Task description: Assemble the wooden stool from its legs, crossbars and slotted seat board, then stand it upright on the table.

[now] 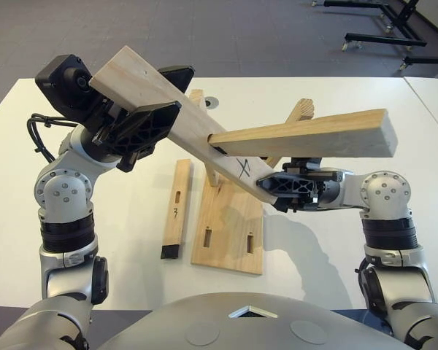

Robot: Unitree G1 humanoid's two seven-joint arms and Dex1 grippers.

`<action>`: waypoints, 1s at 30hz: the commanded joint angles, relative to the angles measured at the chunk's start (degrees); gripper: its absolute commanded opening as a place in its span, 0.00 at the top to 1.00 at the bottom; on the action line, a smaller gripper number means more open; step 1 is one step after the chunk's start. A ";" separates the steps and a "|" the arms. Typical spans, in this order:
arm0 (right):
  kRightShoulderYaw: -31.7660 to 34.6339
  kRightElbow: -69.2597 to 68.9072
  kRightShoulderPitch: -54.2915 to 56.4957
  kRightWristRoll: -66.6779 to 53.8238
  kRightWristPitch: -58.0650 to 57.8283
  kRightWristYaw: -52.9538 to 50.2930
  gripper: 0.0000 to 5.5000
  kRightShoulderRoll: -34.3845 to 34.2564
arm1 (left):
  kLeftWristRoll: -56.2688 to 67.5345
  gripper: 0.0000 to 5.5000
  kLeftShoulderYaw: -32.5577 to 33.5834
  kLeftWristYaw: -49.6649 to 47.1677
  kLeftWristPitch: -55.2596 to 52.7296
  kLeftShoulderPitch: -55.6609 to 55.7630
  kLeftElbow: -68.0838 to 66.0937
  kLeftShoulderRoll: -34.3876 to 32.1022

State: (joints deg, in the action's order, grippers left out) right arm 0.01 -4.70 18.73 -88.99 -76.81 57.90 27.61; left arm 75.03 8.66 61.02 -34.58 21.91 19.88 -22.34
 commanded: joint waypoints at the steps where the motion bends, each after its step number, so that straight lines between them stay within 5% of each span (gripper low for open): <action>1: 0.43 0.44 1.73 -0.67 0.05 0.13 0.80 -1.56 | -1.19 0.60 -1.73 1.18 -1.47 0.41 1.28 -0.64; 13: 0.88 1.03 1.54 -0.42 -0.41 0.29 0.80 -2.71 | -0.04 0.60 -2.47 5.09 -2.74 0.28 2.12 -2.19; 21: 1.32 0.70 1.36 -0.01 -0.37 -0.08 0.80 -3.70 | -0.90 0.38 -2.49 5.65 -2.35 0.45 2.33 -1.95; 25: 1.17 0.43 1.13 0.26 -0.28 -0.27 0.80 -4.19 | -1.49 0.38 -2.46 5.77 -2.06 0.81 2.29 -1.67; 30: 1.11 0.46 0.95 0.02 -0.45 -0.43 0.80 -4.48 | -1.43 0.53 -2.15 6.36 -2.21 0.75 2.06 -1.60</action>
State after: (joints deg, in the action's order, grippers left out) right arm 0.33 -4.12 19.06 -88.78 -77.93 57.84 23.51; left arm 73.58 6.63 66.33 -36.59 21.99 21.50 -23.97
